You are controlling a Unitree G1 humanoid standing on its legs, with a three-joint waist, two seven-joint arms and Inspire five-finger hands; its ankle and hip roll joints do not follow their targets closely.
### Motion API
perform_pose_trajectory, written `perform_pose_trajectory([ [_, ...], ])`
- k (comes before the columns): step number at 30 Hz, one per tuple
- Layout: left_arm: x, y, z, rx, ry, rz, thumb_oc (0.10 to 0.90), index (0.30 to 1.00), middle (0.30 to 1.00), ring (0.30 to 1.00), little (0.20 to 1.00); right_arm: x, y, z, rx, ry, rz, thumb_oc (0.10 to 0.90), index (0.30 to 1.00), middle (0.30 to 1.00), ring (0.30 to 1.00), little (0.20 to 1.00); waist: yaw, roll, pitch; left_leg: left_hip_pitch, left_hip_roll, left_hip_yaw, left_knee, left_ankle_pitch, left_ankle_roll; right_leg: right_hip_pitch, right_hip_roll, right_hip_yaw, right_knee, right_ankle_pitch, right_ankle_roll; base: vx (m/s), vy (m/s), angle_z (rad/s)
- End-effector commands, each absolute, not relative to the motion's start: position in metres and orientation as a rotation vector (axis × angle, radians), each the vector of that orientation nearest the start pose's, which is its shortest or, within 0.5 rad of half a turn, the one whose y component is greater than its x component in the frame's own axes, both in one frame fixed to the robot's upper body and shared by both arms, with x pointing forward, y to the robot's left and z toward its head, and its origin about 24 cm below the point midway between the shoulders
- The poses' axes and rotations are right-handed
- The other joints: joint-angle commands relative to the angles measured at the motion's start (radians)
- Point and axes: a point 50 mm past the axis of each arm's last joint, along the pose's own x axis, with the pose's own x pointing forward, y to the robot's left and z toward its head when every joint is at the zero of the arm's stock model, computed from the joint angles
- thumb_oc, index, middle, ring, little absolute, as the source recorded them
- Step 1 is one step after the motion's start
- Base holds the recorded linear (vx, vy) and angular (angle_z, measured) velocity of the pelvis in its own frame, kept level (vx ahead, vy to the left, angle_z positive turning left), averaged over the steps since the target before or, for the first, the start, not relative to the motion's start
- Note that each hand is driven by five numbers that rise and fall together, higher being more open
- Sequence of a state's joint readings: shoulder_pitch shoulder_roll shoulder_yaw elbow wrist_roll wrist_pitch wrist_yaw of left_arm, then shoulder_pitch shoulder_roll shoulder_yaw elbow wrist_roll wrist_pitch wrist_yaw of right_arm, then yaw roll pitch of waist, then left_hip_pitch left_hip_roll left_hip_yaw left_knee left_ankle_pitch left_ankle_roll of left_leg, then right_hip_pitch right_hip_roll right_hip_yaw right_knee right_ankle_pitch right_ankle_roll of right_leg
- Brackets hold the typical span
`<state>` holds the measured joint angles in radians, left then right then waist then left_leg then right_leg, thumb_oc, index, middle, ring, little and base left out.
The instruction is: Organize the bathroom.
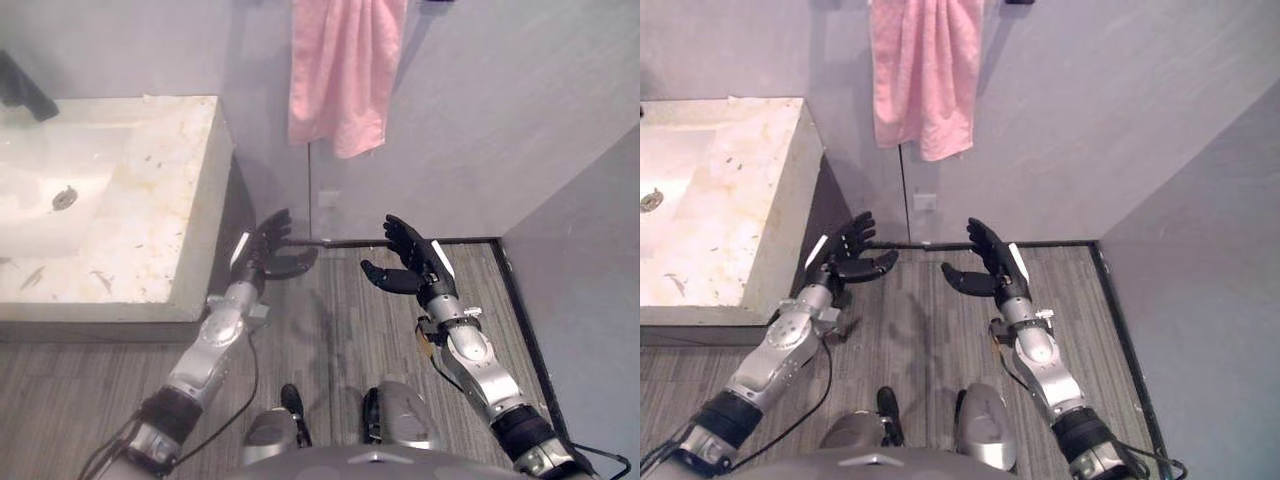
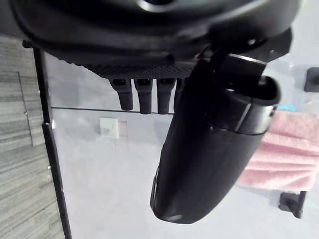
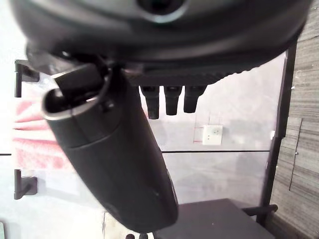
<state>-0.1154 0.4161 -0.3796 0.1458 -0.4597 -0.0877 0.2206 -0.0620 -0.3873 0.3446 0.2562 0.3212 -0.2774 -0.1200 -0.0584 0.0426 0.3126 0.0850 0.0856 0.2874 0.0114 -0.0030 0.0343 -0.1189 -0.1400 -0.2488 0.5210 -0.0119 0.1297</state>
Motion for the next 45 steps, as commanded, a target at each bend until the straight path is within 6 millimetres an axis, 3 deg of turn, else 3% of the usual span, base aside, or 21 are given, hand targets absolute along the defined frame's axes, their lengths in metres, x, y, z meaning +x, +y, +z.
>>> perform_pose_trajectory([
  [1, 0.27, 0.145, 0.07, -0.01, -0.163, -0.172, 0.8, 0.9, 0.9, 0.9, 0.9, 0.257, -0.162, 0.064, -0.033, -0.301, 0.123, 0.8, 0.9, 0.9, 0.9, 0.9, -0.014, -0.01, -0.108, -0.036, -0.066, -0.073, -0.046, 0.019, -0.038, 0.076, 0.015, -0.041, -0.335, -0.057, 0.036, 0.15, -0.132, -0.29],
  [2, 0.269, 0.143, 0.071, -0.019, -0.166, -0.182, 0.8, 0.9, 0.9, 0.9, 0.9, 0.256, -0.166, 0.067, -0.014, -0.313, 0.098, 0.8, 0.9, 0.9, 0.9, 0.9, -0.021, -0.02, -0.105, -0.031, -0.077, -0.079, -0.055, 0.012, -0.039, 0.08, 0.03, -0.019, -0.413, -0.021, 0.04, 0.14, -0.108, -0.31],
  [5, 0.266, 0.144, 0.069, -0.018, -0.149, -0.21, 0.8, 0.9, 0.9, 0.9, 0.9, 0.256, -0.177, 0.071, -0.019, -0.336, 0.03, 0.8, 0.9, 0.9, 0.9, 0.9, -0.032, -0.021, -0.105, -0.033, -0.09, -0.116, -0.086, 0.026, -0.03, 0.084, 0.065, 0.05, -0.452, 0.004, 0.034, 0.18, -0.135, 0.25],
  [12, 0.257, 0.152, 0.061, -0.009, -0.114, -0.218, 0.8, 0.9, 0.9, 0.9, 0.9, 0.258, -0.181, 0.065, -0.036, -0.292, 0.039, 0.8, 0.9, 0.9, 0.9, 0.9, -0.007, -0.029, -0.123, -0.031, -0.078, -0.082, -0.089, 0.016, -0.036, 0.116, 0.078, 0.001, -0.535, 0.023, 0.025, 0.18, -0.223, 0.0],
  [14, 0.257, 0.153, 0.06, -0.009, -0.105, -0.225, 0.8, 0.9, 0.9, 0.9, 0.9, 0.257, -0.182, 0.063, -0.053, -0.282, 0.041, 0.8, 0.9, 0.9, 0.9, 0.9, -0.006, -0.035, -0.124, -0.053, -0.083, -0.086, -0.03, -0.004, -0.04, 0.119, 0.089, 0.013, -0.53, 0.016, 0.01, 0.15, -0.247, -0.13],
  [16, 0.255, 0.155, 0.061, -0.026, -0.117, -0.252, 0.8, 0.9, 0.9, 0.9, 0.9, 0.258, -0.183, 0.065, -0.044, -0.288, 0.058, 0.8, 0.9, 0.9, 0.9, 0.9, 0.001, -0.047, -0.117, -0.118, -0.116, -0.1, 0.13, -0.058, -0.048, 0.122, 0.09, 0.034, -0.499, -0.009, -0.014, 0.15, -0.191, 0.14],
  [17, 0.254, 0.157, 0.061, -0.02, -0.126, -0.267, 0.8, 0.9, 0.9, 0.9, 0.9, 0.257, -0.186, 0.064, -0.073, -0.275, 0.055, 0.8, 0.9, 0.9, 0.9, 0.9, 0.006, -0.047, -0.105, -0.185, -0.107, -0.09, 0.219, -0.058, -0.06, 0.13, 0.093, 0.034, -0.471, -0.032, -0.03, 0.16, -0.106, 0.22],
  [19, 0.254, 0.156, 0.061, -0.019, -0.127, -0.29, 0.8, 0.9, 0.9, 0.9, 0.9, 0.257, -0.187, 0.063, -0.064, -0.265, 0.044, 0.8, 0.9, 0.9, 0.9, 0.9, 0.001, -0.042, -0.097, -0.188, -0.084, -0.066, 0.192, -0.055, -0.057, 0.141, 0.099, 0.031, -0.465, -0.04, -0.034, 0.23, -0.051, 0.22],
  [21, 0.25, 0.155, 0.059, -0.04, -0.116, -0.32, 0.8, 0.9, 0.9, 0.9, 0.9, 0.252, -0.189, 0.058, -0.041, -0.256, 0.055, 0.8, 0.9, 0.9, 0.9, 0.9, -0.022, -0.021, -0.096, -0.142, -0.025, -0.033, 0.029, 0.039, -0.072, 0.172, 0.124, 0.021, -0.472, -0.054, -0.03, 0.33, 0.011, 0.35],
  [25, 0.25, 0.15, 0.062, -0.057, -0.111, -0.327, 0.8, 0.9, 0.9, 0.9, 0.9, 0.242, -0.188, 0.049, -0.071, -0.235, 0.12, 0.8, 0.9, 0.9, 0.9, 0.9, -0.045, -0.001, -0.095, -0.16, 0.037, -0.02, -0.087, 0.159, -0.102, 0.211, 0.146, -0.001, -0.496, -0.083, -0.029, 0.29, 0.035, 0.27],
  [29, 0.25, 0.148, 0.059, -0.05, -0.098, -0.338, 0.8, 0.9, 0.9, 0.9, 0.9, 0.243, -0.183, 0.048, -0.079, -0.235, 0.143, 0.8, 0.9, 0.9, 0.9, 0.9, -0.04, 0.003, -0.098, -0.164, 0.052, -0.009, -0.079, 0.163, -0.106, 0.221, 0.151, -0.011, -0.47, -0.119, -0.033, 0.33, 0.106, -0.03],
  [30, 0.25, 0.148, 0.058, -0.047, -0.092, -0.345, 0.8, 0.9, 0.9, 0.9, 0.9, 0.244, -0.181, 0.048, -0.077, -0.231, 0.144, 0.8, 0.9, 0.9, 0.9, 0.9, -0.036, 0.006, -0.103, -0.159, 0.045, -0.001, -0.072, 0.134, -0.094, 0.218, 0.151, -0.009, -0.433, -0.143, -0.033, 0.24, 0.142, -0.15],
  [34, 0.248, 0.152, 0.053, -0.037, -0.056, -0.351, 0.8, 0.9, 0.9, 0.9, 0.9, 0.246, -0.184, 0.049, -0.06, -0.22, 0.09, 0.8, 0.9, 0.9, 0.9, 0.9, -0.026, 0.012, -0.112, -0.169, 0.029, 0.006, -0.043, 0.122, -0.078, 0.208, 0.141, 0.005, -0.341, -0.205, -0.018, 0.33, 0.183, -0.27],
  [41, 0.25, 0.156, 0.046, -0.003, -0.025, -0.32, 0.8, 0.9, 0.9, 0.9, 0.9, 0.239, -0.192, 0.044, -0.006, -0.212, 0.053, 0.8, 0.9, 0.9, 0.9, 0.9, -0.032, 0.008, -0.117, -0.119, -0.003, -0.016, -0.078, 0.09, -0.035, 0.121, 0.074, 0.009, -0.156, -0.166, 0.041, 0.19, 0.099, -0.24],
  [45, 0.255, 0.156, 0.045, -0.011, -0.003, -0.286, 0.8, 0.9, 0.9, 0.9, 0.9, 0.237, -0.191, 0.04, -0.013, -0.205, 0.034, 0.8, 0.9, 0.9, 0.9, 0.9, -0.028, -0.002, -0.131, -0.132, -0.02, -0.048, -0.079, 0.095, -0.035, 0.15, 0.09, 0.023, -0.225, -0.174, 0.033, 0.06, -0.062, 0.04],
])
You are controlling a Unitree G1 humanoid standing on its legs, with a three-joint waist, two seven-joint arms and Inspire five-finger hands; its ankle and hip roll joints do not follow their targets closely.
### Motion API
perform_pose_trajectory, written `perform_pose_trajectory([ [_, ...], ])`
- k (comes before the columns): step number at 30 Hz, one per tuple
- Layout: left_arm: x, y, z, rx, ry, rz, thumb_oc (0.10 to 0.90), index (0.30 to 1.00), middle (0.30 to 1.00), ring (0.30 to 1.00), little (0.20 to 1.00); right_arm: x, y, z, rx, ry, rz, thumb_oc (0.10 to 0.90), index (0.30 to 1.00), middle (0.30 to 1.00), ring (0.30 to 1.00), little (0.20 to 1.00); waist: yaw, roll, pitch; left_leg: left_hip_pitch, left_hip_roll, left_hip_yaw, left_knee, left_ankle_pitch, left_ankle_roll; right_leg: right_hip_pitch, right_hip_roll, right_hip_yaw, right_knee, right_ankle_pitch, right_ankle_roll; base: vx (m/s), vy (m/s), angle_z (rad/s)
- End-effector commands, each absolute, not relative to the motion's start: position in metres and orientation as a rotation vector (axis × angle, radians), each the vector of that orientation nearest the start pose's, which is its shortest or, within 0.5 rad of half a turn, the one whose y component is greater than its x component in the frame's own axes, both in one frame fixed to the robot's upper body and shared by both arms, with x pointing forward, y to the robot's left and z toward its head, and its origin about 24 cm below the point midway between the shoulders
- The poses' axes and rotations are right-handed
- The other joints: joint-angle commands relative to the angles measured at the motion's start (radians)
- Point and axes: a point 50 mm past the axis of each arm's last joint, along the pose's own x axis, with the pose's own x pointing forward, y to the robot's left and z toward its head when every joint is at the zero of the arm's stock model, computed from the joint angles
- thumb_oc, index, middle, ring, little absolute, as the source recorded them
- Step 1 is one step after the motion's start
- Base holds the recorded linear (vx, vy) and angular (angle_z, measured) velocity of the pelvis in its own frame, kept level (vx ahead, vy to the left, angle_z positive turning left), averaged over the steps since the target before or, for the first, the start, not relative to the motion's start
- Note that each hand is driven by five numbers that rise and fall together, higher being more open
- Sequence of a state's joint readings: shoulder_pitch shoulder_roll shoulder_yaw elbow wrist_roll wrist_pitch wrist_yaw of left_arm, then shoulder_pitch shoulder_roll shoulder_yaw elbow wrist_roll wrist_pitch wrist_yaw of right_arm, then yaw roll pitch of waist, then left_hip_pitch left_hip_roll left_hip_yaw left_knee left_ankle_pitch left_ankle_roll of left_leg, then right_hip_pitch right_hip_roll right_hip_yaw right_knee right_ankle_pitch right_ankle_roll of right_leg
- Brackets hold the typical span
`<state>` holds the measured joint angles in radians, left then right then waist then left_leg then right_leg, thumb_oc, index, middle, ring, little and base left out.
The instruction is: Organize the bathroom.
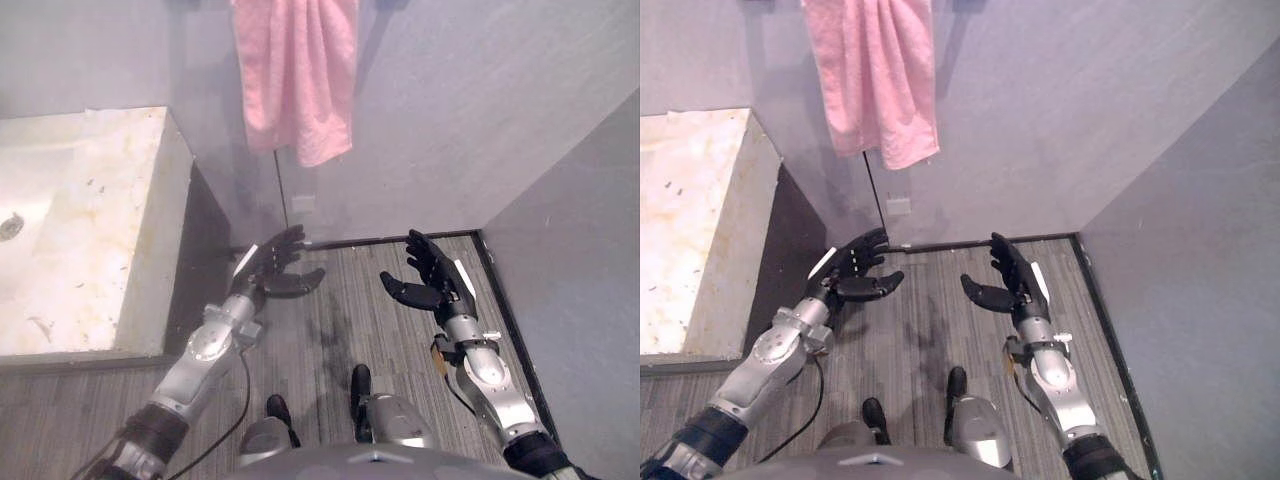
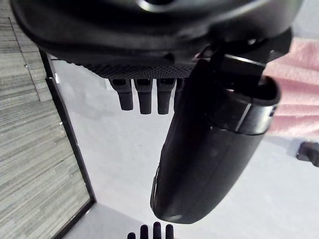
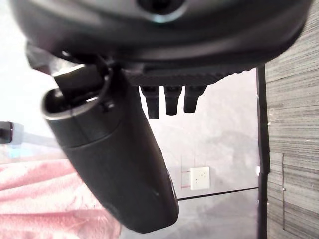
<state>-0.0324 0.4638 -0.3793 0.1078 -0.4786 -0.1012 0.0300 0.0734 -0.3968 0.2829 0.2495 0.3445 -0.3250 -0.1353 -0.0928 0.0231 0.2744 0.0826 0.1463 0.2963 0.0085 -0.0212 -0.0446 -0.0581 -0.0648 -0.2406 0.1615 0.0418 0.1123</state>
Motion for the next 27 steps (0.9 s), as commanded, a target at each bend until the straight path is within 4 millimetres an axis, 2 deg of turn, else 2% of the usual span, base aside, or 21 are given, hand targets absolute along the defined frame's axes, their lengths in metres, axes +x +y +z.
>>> perform_pose_trajectory([
  [1, 0.255, 0.156, 0.045, -0.01, -0.004, -0.284, 0.8, 0.9, 0.9, 0.9, 0.9, 0.237, -0.191, 0.04, -0.013, -0.204, 0.032, 0.8, 0.9, 0.9, 0.9, 0.9, 0.007, 0.017, -0.094, -0.132, -0.081, -0.059, -0.076, 0.115, 0.043, 0.094, 0.016, 0.015, 0.121, -0.229, 0.048, -0.02, -0.146, 0.15],
  [3, 0.258, 0.156, 0.045, 0.011, 0.0, -0.263, 0.8, 0.9, 0.9, 0.9, 0.9, 0.239, -0.191, 0.04, -0.007, -0.199, 0.008, 0.8, 0.9, 0.9, 0.9, 0.9, 0.017, 0.012, -0.102, -0.155, -0.081, -0.07, -0.071, 0.127, 0.031, 0.124, 0.028, 0.021, 0.038, -0.242, 0.03, -0.07, -0.177, 0.05],
  [8, 0.259, 0.159, 0.046, 0.048, 0.003, -0.283, 0.8, 0.9, 0.9, 0.9, 0.9, 0.245, -0.192, 0.041, -0.007, -0.185, 0.002, 0.8, 0.9, 0.9, 0.9, 0.9, 0.029, 0.012, -0.099, -0.179, -0.062, -0.075, -0.069, 0.147, 0.019, 0.129, 0.046, 0.022, 0.021, -0.248, 0.013, -0.21, -0.217, 0.07],
  [13, 0.256, 0.171, 0.036, 0.011, 0.043, -0.205, 0.8, 0.9, 0.9, 0.9, 0.9, 0.246, -0.189, 0.03, -0.058, -0.123, 0.053, 0.8, 0.9, 0.9, 0.9, 0.9, 0.043, 0.012, -0.085, -0.212, -0.013, -0.111, -0.061, 0.178, -0.028, 0.141, 0.08, 0.005, -0.042, -0.23, -0.027, -0.23, -0.292, 0.02],
  [16, 0.252, 0.179, 0.026, -0.024, 0.09, -0.155, 0.8, 0.9, 0.9, 0.9, 0.9, 0.245, -0.197, 0.02, -0.092, -0.046, 0.022, 0.8, 0.9, 0.9, 0.9, 0.9, 0.047, 0.004, -0.06, -0.246, -0.032, -0.103, 0.083, 0.172, -0.044, 0.138, 0.074, -0.011, -0.063, -0.197, -0.046, -0.29, -0.215, 0.16],
  [17, 0.249, 0.182, 0.021, -0.026, 0.115, -0.152, 0.8, 0.9, 0.9, 0.9, 0.9, 0.242, -0.202, 0.012, -0.116, -0.014, -0.004, 0.8, 0.9, 0.9, 0.9, 0.9, 0.047, -0.004, -0.05, -0.27, -0.042, -0.074, 0.173, 0.144, -0.041, 0.143, 0.06, -0.026, -0.077, -0.183, -0.054, -0.31, -0.196, 0.31],
  [18, 0.245, 0.185, 0.015, -0.029, 0.136, -0.166, 0.8, 0.9, 0.9, 0.9, 0.9, 0.239, -0.206, 0.003, -0.13, 0.028, -0.029, 0.8, 0.9, 0.9, 0.9, 0.9, 0.05, -0.016, -0.038, -0.277, -0.058, -0.048, 0.242, 0.092, -0.027, 0.149, 0.039, -0.039, -0.087, -0.17, -0.059, -0.32, -0.183, 0.39],
  [19, 0.243, 0.186, 0.013, -0.036, 0.149, -0.175, 0.8, 0.9, 0.9, 0.9, 0.9, 0.237, -0.208, -0.001, -0.135, 0.053, -0.042, 0.8, 0.9, 0.9, 0.9, 0.9, 0.053, -0.019, -0.038, -0.282, -0.065, -0.039, 0.263, 0.07, -0.02, 0.145, 0.031, -0.045, -0.092, -0.16, -0.061, -0.38, -0.176, 0.45],
  [20, 0.234, 0.19, 0.005, -0.043, 0.176, -0.189, 0.8, 0.9, 0.9, 0.9, 0.9, 0.234, -0.214, -0.012, -0.144, 0.11, -0.068, 0.8, 0.9, 0.9, 0.9, 0.9, 0.059, -0.033, -0.034, -0.275, -0.084, -0.017, 0.379, -0.015, -0.001, 0.143, 0.005, -0.065, -0.115, -0.139, -0.061, -0.35, -0.141, 0.45],
  [23, 0.224, 0.196, -0.001, -0.018, 0.201, -0.227, 0.8, 0.9, 0.9, 0.9, 0.9, 0.224, -0.225, -0.029, -0.157, 0.216, -0.105, 0.8, 0.9, 0.9, 0.9, 0.9, 0.057, -0.039, -0.038, -0.242, -0.104, 0.007, 0.514, -0.092, 0.005, 0.127, -0.014, -0.087, -0.126, -0.125, -0.057, -0.3, -0.071, 0.23],
  [25, 0.221, 0.195, -0.004, -0.016, 0.214, -0.265, 0.8, 0.9, 0.9, 0.9, 0.9, 0.208, -0.237, -0.049, -0.156, 0.328, -0.139, 0.8, 0.9, 0.9, 0.9, 0.9, 0.042, -0.032, -0.043, -0.221, -0.117, -0.012, 0.617, -0.065, -0.03, 0.111, -0.024, -0.096, -0.143, -0.102, -0.057, -0.34, 0.012, 0.25],
  [27, 0.221, 0.193, -0.004, -0.016, 0.216, -0.281, 0.8, 0.9, 0.9, 0.9, 0.9, 0.197, -0.245, -0.06, -0.156, 0.395, -0.157, 0.8, 0.9, 0.9, 0.9, 0.9, 0.029, -0.021, -0.042, -0.197, -0.114, -0.029, 0.672, -0.037, -0.062, 0.11, -0.021, -0.096, -0.156, -0.089, -0.061, -0.28, 0.071, 0.29],
])
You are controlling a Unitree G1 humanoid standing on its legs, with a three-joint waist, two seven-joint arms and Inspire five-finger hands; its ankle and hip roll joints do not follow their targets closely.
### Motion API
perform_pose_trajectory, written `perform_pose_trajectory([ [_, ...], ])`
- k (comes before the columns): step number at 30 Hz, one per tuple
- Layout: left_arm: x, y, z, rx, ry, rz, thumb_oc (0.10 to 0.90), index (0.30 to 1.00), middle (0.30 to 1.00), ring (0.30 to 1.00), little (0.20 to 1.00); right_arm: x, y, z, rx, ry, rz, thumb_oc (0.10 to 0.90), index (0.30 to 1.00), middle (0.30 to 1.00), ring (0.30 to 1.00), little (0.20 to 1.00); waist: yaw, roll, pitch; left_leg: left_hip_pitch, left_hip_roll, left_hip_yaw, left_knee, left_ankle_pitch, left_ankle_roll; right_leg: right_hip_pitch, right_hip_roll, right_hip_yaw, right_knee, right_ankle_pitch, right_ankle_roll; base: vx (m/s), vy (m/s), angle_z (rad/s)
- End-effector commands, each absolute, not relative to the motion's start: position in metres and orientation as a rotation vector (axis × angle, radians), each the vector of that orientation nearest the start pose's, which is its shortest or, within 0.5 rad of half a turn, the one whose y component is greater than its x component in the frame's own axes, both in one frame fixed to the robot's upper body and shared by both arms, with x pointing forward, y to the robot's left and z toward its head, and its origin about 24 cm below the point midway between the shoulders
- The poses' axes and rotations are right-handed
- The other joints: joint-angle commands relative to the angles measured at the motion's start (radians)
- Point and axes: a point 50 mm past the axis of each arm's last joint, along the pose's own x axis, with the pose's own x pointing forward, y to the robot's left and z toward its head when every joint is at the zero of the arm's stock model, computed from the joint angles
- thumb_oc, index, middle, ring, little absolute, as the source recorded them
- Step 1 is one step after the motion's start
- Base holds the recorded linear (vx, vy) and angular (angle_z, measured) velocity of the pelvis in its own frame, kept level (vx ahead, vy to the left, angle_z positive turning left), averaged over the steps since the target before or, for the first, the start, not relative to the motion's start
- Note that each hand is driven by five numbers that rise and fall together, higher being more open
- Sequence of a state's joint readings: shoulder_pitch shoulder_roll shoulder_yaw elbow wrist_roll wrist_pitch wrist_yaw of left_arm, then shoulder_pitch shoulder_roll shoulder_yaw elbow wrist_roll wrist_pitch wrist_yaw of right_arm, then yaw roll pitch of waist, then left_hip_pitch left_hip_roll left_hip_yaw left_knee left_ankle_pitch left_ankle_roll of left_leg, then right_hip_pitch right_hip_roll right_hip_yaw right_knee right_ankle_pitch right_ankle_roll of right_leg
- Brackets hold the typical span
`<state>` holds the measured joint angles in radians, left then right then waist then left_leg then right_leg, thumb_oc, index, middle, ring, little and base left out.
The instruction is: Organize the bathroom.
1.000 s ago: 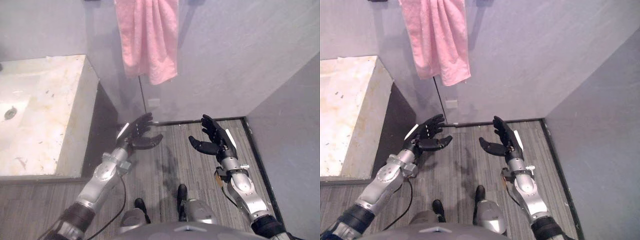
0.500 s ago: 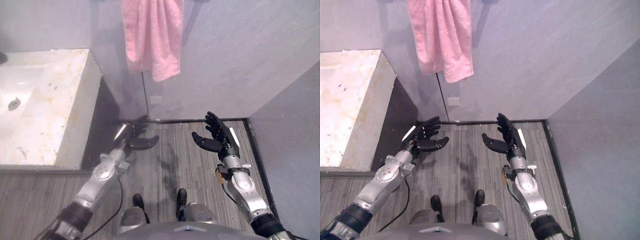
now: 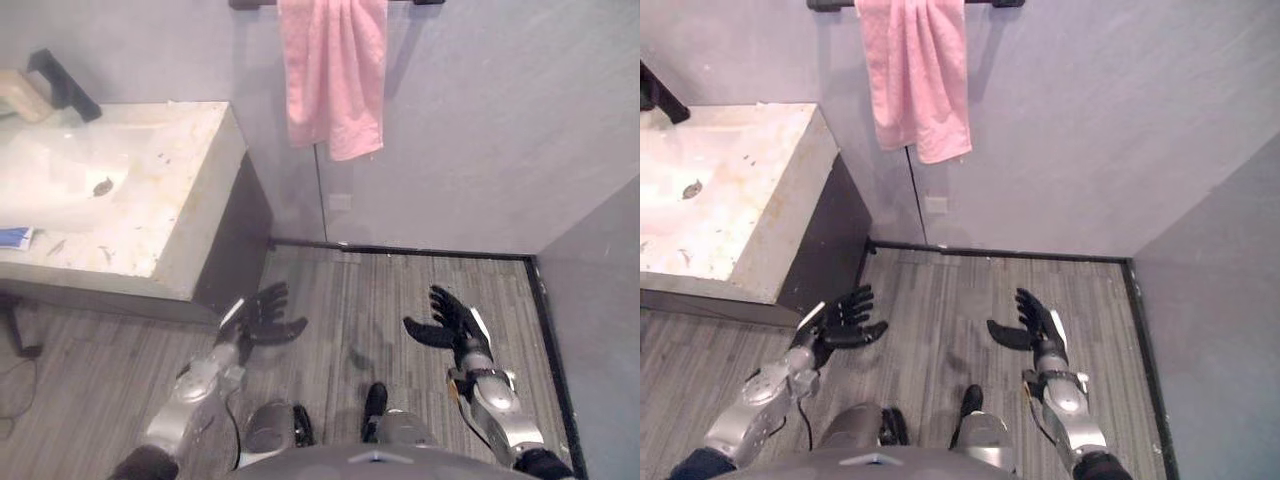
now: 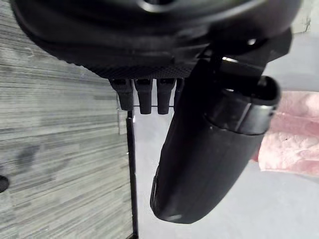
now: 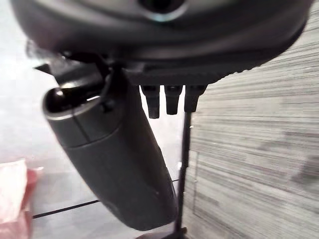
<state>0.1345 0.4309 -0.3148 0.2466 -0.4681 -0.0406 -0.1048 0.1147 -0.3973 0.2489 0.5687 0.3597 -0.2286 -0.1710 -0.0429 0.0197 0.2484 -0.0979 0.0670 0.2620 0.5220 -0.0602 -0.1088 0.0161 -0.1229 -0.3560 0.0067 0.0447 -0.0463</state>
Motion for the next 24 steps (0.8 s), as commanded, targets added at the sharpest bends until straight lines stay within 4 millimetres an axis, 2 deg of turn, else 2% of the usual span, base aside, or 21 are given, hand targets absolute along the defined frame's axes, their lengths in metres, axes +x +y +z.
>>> perform_pose_trajectory([
  [1, 0.223, 0.19, -0.004, -0.017, 0.221, -0.292, 0.8, 0.9, 0.9, 0.9, 0.9, 0.187, -0.251, -0.07, -0.16, 0.446, -0.172, 0.8, 0.9, 0.9, 0.9, 0.9, -0.031, -0.008, -0.022, 0.023, -0.044, -0.013, 0.176, 0.027, -0.025, 0.026, 0.032, 0.01, -0.016, -0.074, 0.098, -0.35, 0.159, 0.26],
  [3, 0.228, 0.181, -0.002, -0.027, 0.232, -0.334, 0.8, 0.9, 0.9, 0.9, 0.9, 0.174, -0.26, -0.084, -0.158, 0.531, -0.213, 0.8, 0.9, 0.9, 0.9, 0.9, -0.045, 0.004, -0.035, 0.091, -0.066, -0.035, 0.139, 0.051, -0.051, 0.005, 0.019, -0.008, -0.034, -0.043, 0.106, -0.39, 0.243, 0.1],
  [5, 0.234, 0.171, 0.001, -0.033, 0.229, -0.365, 0.8, 0.9, 0.9, 0.9, 0.9, 0.168, -0.266, -0.092, -0.149, 0.586, -0.249, 0.8, 0.9, 0.9, 0.9, 0.9, -0.052, 0.025, -0.048, 0.166, -0.089, -0.064, 0.01, 0.036, -0.054, -0.023, 0.017, -0.018, -0.042, -0.016, 0.122, -0.42, 0.323, 0.23],
  [6, 0.237, 0.166, 0.003, -0.035, 0.226, -0.377, 0.8, 0.9, 0.9, 0.9, 0.9, 0.168, -0.269, -0.094, -0.153, 0.603, -0.261, 0.8, 0.9, 0.9, 0.9, 0.9, -0.056, 0.04, -0.054, 0.2, -0.108, -0.089, -0.09, 0.011, -0.045, -0.049, 0.021, -0.011, -0.038, -0.001, 0.134, -0.49, 0.393, 0.32],
  [8, 0.242, 0.161, 0.008, -0.032, 0.204, -0.39, 0.8, 0.9, 0.9, 0.9, 0.9, 0.173, -0.271, -0.094, -0.157, 0.605, -0.273, 0.8, 0.9, 0.9, 0.9, 0.9, -0.061, 0.043, -0.055, 0.243, -0.146, -0.136, -0.243, -0.103, 0.01, -0.118, 0.001, 0.022, -0.027, 0.042, 0.172, -0.53, 0.409, 0.19],
  [9, 0.246, 0.156, 0.013, -0.036, 0.191, -0.399, 0.8, 0.9, 0.9, 0.9, 0.9, 0.179, -0.271, -0.091, -0.157, 0.587, -0.282, 0.8, 0.9, 0.9, 0.9, 0.9, -0.066, 0.042, -0.049, 0.269, -0.185, -0.175, -0.306, -0.18, 0.045, -0.177, -0.013, 0.049, -0.013, 0.081, 0.201, -0.53, 0.383, 0.19],
  [10, 0.249, 0.154, 0.016, -0.033, 0.183, -0.407, 0.8, 0.9, 0.9, 0.9, 0.9, 0.184, -0.272, -0.088, -0.147, 0.571, -0.293, 0.8, 0.9, 0.9, 0.9, 0.9, -0.072, 0.037, -0.04, 0.269, -0.206, -0.188, -0.352, -0.229, 0.078, -0.213, -0.028, 0.068, -0.006, 0.108, 0.224, -0.52, 0.363, 0.2],
  [11, 0.25, 0.153, 0.017, -0.031, 0.18, -0.412, 0.8, 0.9, 0.9, 0.9, 0.9, 0.186, -0.272, -0.086, -0.141, 0.559, -0.304, 0.8, 0.9, 0.9, 0.9, 0.9, -0.074, 0.035, -0.037, 0.268, -0.212, -0.191, -0.362, -0.239, 0.086, -0.222, -0.032, 0.073, -0.004, 0.116, 0.23, -0.48, 0.308, 0.32],
  [12, 0.252, 0.152, 0.023, -0.02, 0.16, -0.415, 0.8, 0.9, 0.9, 0.9, 0.9, 0.192, -0.272, -0.082, -0.124, 0.534, -0.32, 0.8, 0.9, 0.9, 0.9, 0.9, -0.082, 0.033, -0.017, 0.259, -0.217, -0.207, -0.39, -0.242, 0.108, -0.268, -0.051, 0.098, -0.001, 0.142, 0.254, -0.37, 0.224, 0.35],
  [14, 0.256, 0.151, 0.031, 0.014, 0.126, -0.427, 0.8, 0.9, 0.9, 0.9, 0.9, 0.199, -0.272, -0.077, -0.075, 0.493, -0.343, 0.8, 0.9, 0.9, 0.9, 0.9, -0.088, 0.03, 0.01, 0.247, -0.208, -0.194, -0.426, -0.223, 0.126, -0.292, -0.074, 0.104, -0.024, 0.163, 0.271, -0.59, 0.344, 0.3],
  [18, 0.258, 0.154, 0.035, 0.043, 0.138, -0.428, 0.8, 0.9, 0.9, 0.9, 0.9, 0.203, -0.267, -0.077, -0.047, 0.461, -0.335, 0.8, 0.9, 0.9, 0.9, 0.9, -0.075, 0.033, 0.047, 0.252, -0.165, -0.159, -0.502, -0.158, 0.123, -0.284, -0.095, 0.074, -0.086, 0.158, 0.279, -0.46, 0.244, 0.09],
  [19, 0.257, 0.157, 0.034, 0.038, 0.146, -0.428, 0.8, 0.9, 0.9, 0.9, 0.9, 0.203, -0.265, -0.079, -0.037, 0.46, -0.334, 0.8, 0.9, 0.9, 0.9, 0.9, -0.067, 0.033, 0.051, 0.253, -0.156, -0.153, -0.506, -0.151, 0.123, -0.285, -0.096, 0.063, -0.054, 0.163, 0.273, -0.35, 0.122, -0.13],
  [21, 0.254, 0.161, 0.029, 0.022, 0.18, -0.428, 0.8, 0.9, 0.9, 0.9, 0.9, 0.204, -0.258, -0.081, -0.03, 0.459, -0.329, 0.8, 0.9, 0.9, 0.9, 0.9, -0.044, 0.03, 0.049, 0.261, -0.139, -0.133, -0.528, -0.133, 0.135, -0.276, -0.104, 0.054, 0.099, 0.157, 0.27, -0.33, 0.123, -0.29],
  [24, 0.251, 0.162, 0.027, 0.021, 0.189, -0.424, 0.8, 0.9, 0.9, 0.9, 0.9, 0.201, -0.258, -0.083, 0.001, 0.47, -0.35, 0.8, 0.9, 0.9, 0.9, 0.9, -0.044, 0.053, 0.027, 0.228, -0.111, -0.104, -0.532, -0.096, 0.153, -0.26, -0.052, 0.104, 0.274, 0.04, 0.244, -0.29, 0.118, -0.27],
])
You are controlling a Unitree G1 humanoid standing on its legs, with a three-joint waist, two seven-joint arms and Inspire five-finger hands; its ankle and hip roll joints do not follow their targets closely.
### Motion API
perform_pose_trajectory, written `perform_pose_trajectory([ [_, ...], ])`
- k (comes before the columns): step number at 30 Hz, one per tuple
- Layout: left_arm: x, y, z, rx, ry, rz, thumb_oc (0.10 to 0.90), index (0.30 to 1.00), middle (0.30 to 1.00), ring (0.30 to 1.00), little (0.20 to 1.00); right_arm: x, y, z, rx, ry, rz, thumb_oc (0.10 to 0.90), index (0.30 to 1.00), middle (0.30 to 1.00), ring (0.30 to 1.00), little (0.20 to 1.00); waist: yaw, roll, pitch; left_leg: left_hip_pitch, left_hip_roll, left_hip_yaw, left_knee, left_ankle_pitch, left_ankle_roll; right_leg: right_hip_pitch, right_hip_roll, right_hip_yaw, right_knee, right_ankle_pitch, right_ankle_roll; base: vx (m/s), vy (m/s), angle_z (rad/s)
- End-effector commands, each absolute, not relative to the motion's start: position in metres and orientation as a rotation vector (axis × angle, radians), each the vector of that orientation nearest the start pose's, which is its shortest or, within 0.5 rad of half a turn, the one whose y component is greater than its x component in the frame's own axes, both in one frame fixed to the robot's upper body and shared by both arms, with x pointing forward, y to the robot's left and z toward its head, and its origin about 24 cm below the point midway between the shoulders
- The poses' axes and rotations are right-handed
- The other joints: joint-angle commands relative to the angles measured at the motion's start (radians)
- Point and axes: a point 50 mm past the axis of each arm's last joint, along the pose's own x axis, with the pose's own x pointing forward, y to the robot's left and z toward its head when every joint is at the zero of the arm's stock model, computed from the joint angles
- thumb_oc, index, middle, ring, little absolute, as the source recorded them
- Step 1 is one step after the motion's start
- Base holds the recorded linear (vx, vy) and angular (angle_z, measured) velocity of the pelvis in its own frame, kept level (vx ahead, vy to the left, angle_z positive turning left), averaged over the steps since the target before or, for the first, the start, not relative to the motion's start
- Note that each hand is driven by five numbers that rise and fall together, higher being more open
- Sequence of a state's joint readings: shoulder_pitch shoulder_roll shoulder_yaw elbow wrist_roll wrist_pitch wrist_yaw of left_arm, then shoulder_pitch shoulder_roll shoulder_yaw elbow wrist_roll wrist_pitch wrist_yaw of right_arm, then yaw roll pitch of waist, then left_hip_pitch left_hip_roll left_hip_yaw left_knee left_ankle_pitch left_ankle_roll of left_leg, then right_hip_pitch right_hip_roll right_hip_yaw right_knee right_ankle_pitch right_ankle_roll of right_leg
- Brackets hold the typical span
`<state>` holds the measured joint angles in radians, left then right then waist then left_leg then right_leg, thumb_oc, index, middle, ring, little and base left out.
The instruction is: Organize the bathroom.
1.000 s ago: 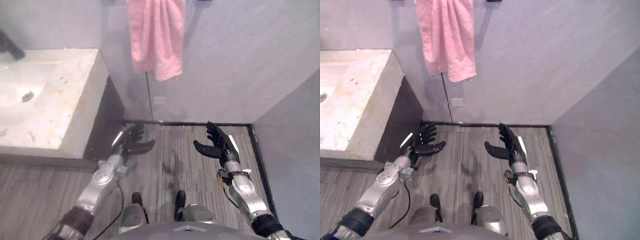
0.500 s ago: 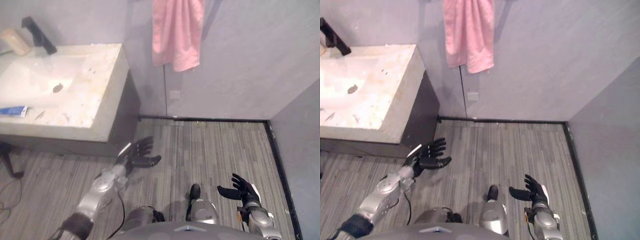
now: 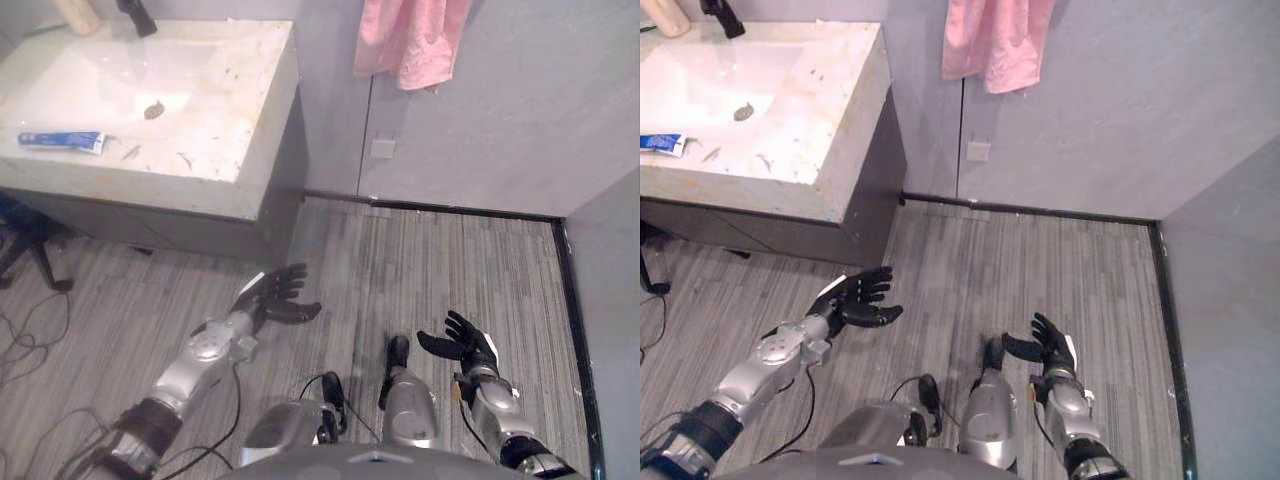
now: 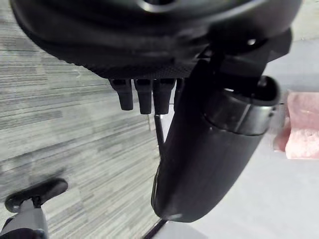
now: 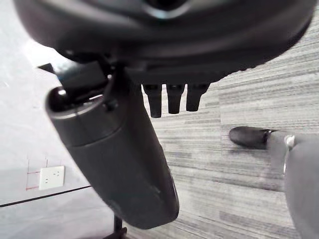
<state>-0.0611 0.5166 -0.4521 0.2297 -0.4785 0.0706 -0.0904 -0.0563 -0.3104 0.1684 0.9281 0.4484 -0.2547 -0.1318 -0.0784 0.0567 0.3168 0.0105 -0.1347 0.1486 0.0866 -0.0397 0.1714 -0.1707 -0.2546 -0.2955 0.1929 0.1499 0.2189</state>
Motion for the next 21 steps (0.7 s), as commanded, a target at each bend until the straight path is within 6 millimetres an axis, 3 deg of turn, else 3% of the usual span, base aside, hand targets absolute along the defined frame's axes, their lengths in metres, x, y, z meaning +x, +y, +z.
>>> perform_pose_trajectory([
  [1, 0.251, 0.163, 0.025, 0.013, 0.199, -0.395, 0.8, 0.9, 0.9, 0.9, 0.9, 0.197, -0.258, -0.086, -0.018, 0.491, -0.337, 0.8, 0.9, 0.9, 0.9, 0.9, -0.007, 0.029, -0.056, 0.094, 0.105, 0.022, -0.097, -0.088, -0.124, -0.05, 0.117, 0.061, 0.174, -0.155, -0.032, -0.21, 0.069, -0.17],
  [3, 0.252, 0.166, 0.024, 0.013, 0.198, -0.321, 0.8, 0.9, 0.9, 0.9, 0.9, 0.193, -0.253, -0.091, -0.048, 0.515, -0.31, 0.8, 0.9, 0.9, 0.9, 0.9, 0.009, 0.027, -0.083, 0.069, 0.115, 0.043, -0.105, -0.056, -0.133, 0.025, 0.142, 0.021, 0.109, -0.243, -0.058, -0.08, -0.028, -0.14],
  [4, 0.252, 0.168, 0.02, 0.017, 0.216, -0.287, 0.8, 0.9, 0.9, 0.9, 0.9, 0.191, -0.25, -0.093, -0.053, 0.526, -0.302, 0.8, 0.9, 0.9, 0.9, 0.9, 0.014, 0.012, -0.092, 0.054, 0.113, 0.064, -0.097, -0.055, -0.144, 0.073, 0.161, 0.005, 0.044, -0.258, -0.062, 0.0, -0.085, -0.25],
  [9, 0.255, 0.173, 0.014, 0.079, 0.205, -0.267, 0.8, 0.9, 0.9, 0.9, 0.9, 0.194, -0.243, -0.094, -0.069, 0.543, -0.273, 0.8, 0.9, 0.9, 0.9, 0.9, 0.018, -0.016, -0.089, 0.006, 0.129, 0.119, -0.058, -0.042, -0.154, 0.142, 0.216, 0.026, -0.068, -0.265, -0.084, -0.01, -0.104, -0.27],
  [13, 0.26, 0.171, 0.02, 0.082, 0.181, -0.282, 0.8, 0.9, 0.9, 0.9, 0.9, 0.189, -0.243, -0.098, -0.076, 0.583, -0.269, 0.8, 0.9, 0.9, 0.9, 0.9, 0.011, -0.029, -0.08, -0.032, 0.129, 0.133, 0.038, -0.072, -0.152, 0.162, 0.223, 0.049, -0.116, -0.251, -0.1, 0.06, -0.15, -0.35],
  [14, 0.261, 0.17, 0.021, 0.073, 0.173, -0.297, 0.8, 0.9, 0.9, 0.9, 0.9, 0.185, -0.244, -0.101, -0.082, 0.603, -0.268, 0.8, 0.9, 0.9, 0.9, 0.9, 0.008, -0.039, -0.079, -0.052, 0.12, 0.141, 0.144, -0.114, -0.155, 0.167, 0.217, 0.047, -0.114, -0.253, -0.113, 0.12, -0.19, -0.08],
  [15, 0.261, 0.168, 0.022, 0.065, 0.166, -0.316, 0.8, 0.9, 0.9, 0.9, 0.9, 0.181, -0.246, -0.103, -0.104, 0.623, -0.255, 0.8, 0.9, 0.9, 0.9, 0.9, 0.007, -0.047, -0.073, -0.099, 0.124, 0.141, 0.281, -0.097, -0.177, 0.173, 0.216, 0.049, -0.105, -0.256, -0.135, 0.14, -0.204, 0.0],
  [18, 0.263, 0.163, 0.023, 0.042, 0.165, -0.352, 0.8, 0.9, 0.9, 0.9, 0.9, 0.177, -0.251, -0.104, -0.142, 0.652, -0.241, 0.8, 0.9, 0.9, 0.9, 0.9, 0.01, -0.056, -0.056, -0.203, 0.146, 0.11, 0.501, -0.058, -0.211, 0.191, 0.216, 0.053, -0.092, -0.262, -0.164, 0.15, -0.117, 0.11],
  [19, 0.263, 0.161, 0.023, 0.035, 0.167, -0.369, 0.8, 0.9, 0.9, 0.9, 0.9, 0.176, -0.255, -0.105, -0.143, 0.662, -0.247, 0.8, 0.9, 0.9, 0.9, 0.9, 0.016, -0.056, -0.048, -0.244, 0.154, 0.093, 0.514, -0.055, -0.209, 0.206, 0.219, 0.062, -0.091, -0.266, -0.166, 0.3, -0.059, 0.12],
  [21, 0.263, 0.159, 0.022, 0.038, 0.167, -0.384, 0.8, 0.9, 0.9, 0.9, 0.9, 0.176, -0.256, -0.106, -0.132, 0.667, -0.255, 0.8, 0.9, 0.9, 0.9, 0.9, 0.018, -0.045, -0.044, -0.213, 0.168, 0.101, 0.364, -0.039, -0.195, 0.225, 0.237, 0.071, -0.09, -0.276, -0.158, 0.32, 0.028, 0.08],
])
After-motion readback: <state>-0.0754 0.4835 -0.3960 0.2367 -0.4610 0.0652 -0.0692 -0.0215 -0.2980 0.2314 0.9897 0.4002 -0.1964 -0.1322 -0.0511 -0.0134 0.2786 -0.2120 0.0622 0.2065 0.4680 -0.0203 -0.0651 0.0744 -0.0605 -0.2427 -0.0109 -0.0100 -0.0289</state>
